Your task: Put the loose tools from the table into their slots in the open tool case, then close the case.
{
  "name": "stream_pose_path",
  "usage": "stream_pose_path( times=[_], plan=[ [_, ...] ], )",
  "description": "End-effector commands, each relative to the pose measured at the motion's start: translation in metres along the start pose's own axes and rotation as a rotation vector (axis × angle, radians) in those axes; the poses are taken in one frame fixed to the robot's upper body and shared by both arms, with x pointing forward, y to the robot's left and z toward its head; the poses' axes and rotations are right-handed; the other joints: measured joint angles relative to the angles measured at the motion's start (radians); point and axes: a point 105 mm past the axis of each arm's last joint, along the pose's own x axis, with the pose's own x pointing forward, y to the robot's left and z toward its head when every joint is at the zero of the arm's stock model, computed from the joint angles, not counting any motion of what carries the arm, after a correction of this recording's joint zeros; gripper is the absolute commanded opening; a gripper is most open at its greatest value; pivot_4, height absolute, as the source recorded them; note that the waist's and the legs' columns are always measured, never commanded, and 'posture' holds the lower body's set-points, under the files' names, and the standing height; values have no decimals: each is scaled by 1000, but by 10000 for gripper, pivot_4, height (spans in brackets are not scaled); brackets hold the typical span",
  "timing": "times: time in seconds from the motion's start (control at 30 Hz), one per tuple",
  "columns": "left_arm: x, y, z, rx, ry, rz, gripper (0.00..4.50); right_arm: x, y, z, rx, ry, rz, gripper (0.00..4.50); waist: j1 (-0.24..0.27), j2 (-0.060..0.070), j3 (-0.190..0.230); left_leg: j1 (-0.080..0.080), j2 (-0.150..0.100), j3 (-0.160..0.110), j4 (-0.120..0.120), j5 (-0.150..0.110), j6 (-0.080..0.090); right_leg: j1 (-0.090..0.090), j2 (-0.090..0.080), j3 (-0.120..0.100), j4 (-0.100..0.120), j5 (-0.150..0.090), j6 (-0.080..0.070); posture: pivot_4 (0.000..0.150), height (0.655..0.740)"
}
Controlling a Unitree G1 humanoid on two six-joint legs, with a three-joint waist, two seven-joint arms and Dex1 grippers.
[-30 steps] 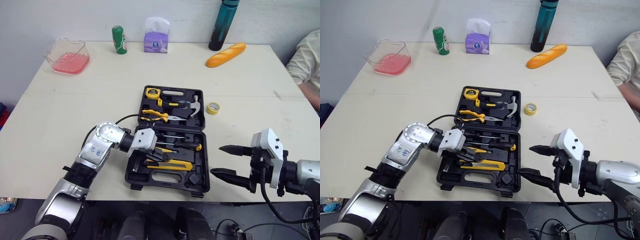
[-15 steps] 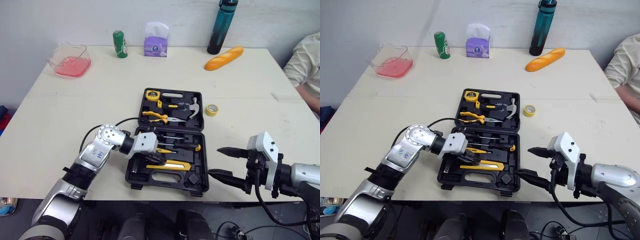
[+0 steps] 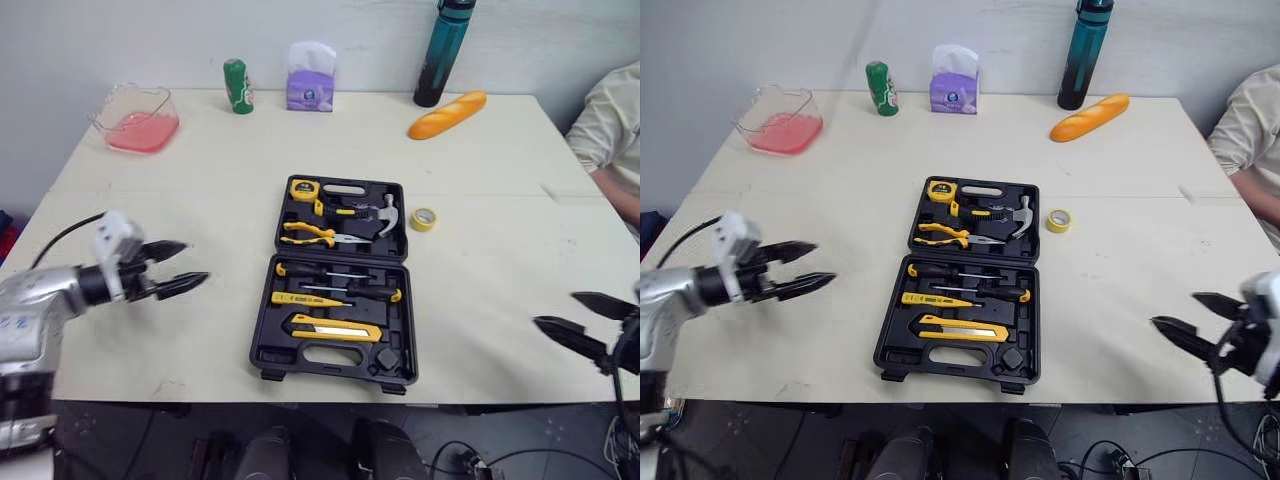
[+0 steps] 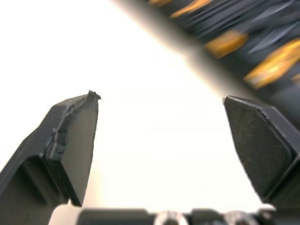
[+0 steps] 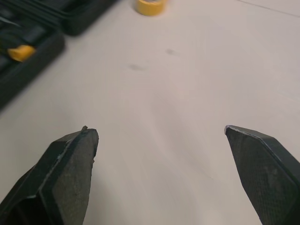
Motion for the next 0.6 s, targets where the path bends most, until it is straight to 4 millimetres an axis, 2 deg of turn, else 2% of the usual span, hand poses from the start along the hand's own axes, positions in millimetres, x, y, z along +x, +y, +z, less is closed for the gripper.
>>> stream_pose_path(
  times=[0.03,0.13,0.2,0.27,0.43,0.53,0.6],
  plan=[
    [-38,28,9,91,-23,197,44788,-20,-29,2,-17,-23,-127,45000,-2,0,0,0,0,0,0,-1,0,-1,0,1,0,0,0,1500,7400],
    [-46,28,0,75,17,202,44788,-24,-40,-1,6,-43,-147,45000,-4,1,0,0,0,2,-1,-2,-1,-2,-1,2,0,0,0,1500,7400],
    [-40,26,-3,61,19,185,44788,-15,-43,0,22,-62,-124,45000,-5,2,0,1,0,2,-2,-2,-2,-2,-1,2,0,0,0,1500,7400],
    [-27,16,5,69,-10,127,44788,-1,-44,4,-5,-59,-87,45000,-6,2,0,1,0,3,-2,-2,-2,-3,-1,3,2,0,-1,1500,7400],
    [10,-31,61,168,-143,-150,44788,30,-37,60,-134,-115,47,45000,-7,6,3,0,0,4,-1,-2,-3,-5,-2,4,5,-1,-1,1500,7400],
    [39,-86,112,208,-312,-449,44788,67,-21,98,-304,-63,189,45000,-12,10,5,0,1,6,0,0,-4,-6,1,2,9,-1,-2,1500,7400],
    [50,-106,133,223,-360,-556,44788,84,-14,111,-397,-13,252,45000,-19,9,5,-2,-1,10,1,2,-1,-7,1,2,11,0,0,1500,7400]
  ],
)
